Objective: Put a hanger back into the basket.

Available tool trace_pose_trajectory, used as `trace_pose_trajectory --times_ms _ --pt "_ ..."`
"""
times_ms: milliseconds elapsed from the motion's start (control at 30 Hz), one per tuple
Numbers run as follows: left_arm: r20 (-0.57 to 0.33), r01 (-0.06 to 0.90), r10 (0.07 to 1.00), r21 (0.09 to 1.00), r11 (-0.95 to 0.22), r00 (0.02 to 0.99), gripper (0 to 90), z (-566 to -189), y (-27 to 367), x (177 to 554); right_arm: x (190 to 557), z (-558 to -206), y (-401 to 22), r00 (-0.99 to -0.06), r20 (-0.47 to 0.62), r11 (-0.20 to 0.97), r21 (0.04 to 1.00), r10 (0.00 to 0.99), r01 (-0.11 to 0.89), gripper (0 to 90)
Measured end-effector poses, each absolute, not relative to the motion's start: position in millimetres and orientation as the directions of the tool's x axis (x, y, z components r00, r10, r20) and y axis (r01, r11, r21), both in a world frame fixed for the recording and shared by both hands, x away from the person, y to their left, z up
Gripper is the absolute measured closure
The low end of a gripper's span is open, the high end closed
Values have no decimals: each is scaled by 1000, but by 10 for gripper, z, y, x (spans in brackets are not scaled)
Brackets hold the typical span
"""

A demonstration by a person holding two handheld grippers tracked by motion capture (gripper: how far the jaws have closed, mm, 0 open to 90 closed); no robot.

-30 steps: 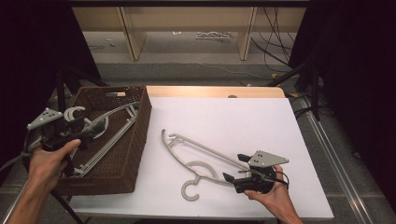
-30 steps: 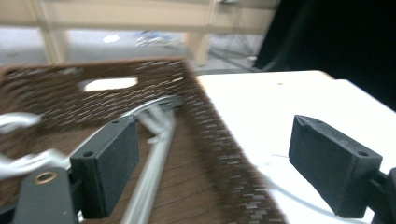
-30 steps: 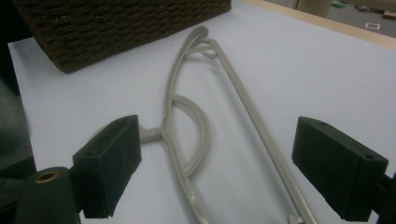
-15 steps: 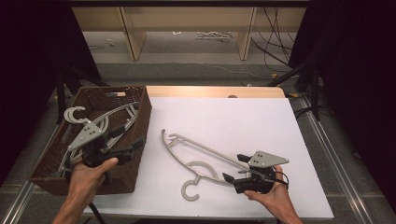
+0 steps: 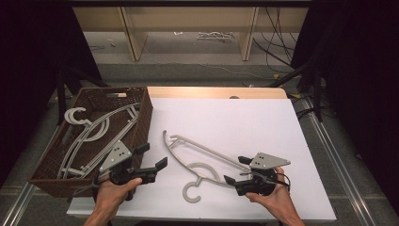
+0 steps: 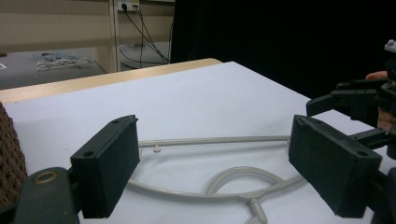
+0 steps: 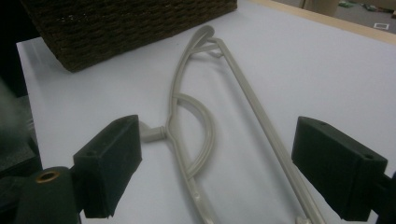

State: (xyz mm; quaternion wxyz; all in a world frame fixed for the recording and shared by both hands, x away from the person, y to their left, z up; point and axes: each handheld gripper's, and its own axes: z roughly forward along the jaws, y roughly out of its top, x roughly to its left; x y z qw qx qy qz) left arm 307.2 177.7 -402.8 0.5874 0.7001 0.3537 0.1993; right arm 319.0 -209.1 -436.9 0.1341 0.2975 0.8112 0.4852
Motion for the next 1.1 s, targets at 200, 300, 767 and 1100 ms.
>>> trace_pose_trajectory --times_ms 200,300,767,1100 --pt "-78 221 744 971 -95 663 162 -4137 1749 2989 3184 -4376 -2093 -787 63 361 864 614 350 169" --pt "-70 211 741 973 -98 668 162 -4190 1748 2969 3185 -4377 -2089 -789 52 364 868 612 339 171" --pt "-43 203 727 970 -133 685 161 -4324 1719 2894 3202 -4398 -2068 -803 27 425 838 596 343 172" --pt "-60 222 722 966 -132 690 162 -4360 1694 2894 3302 -4447 -1983 -839 11 541 760 543 360 224"
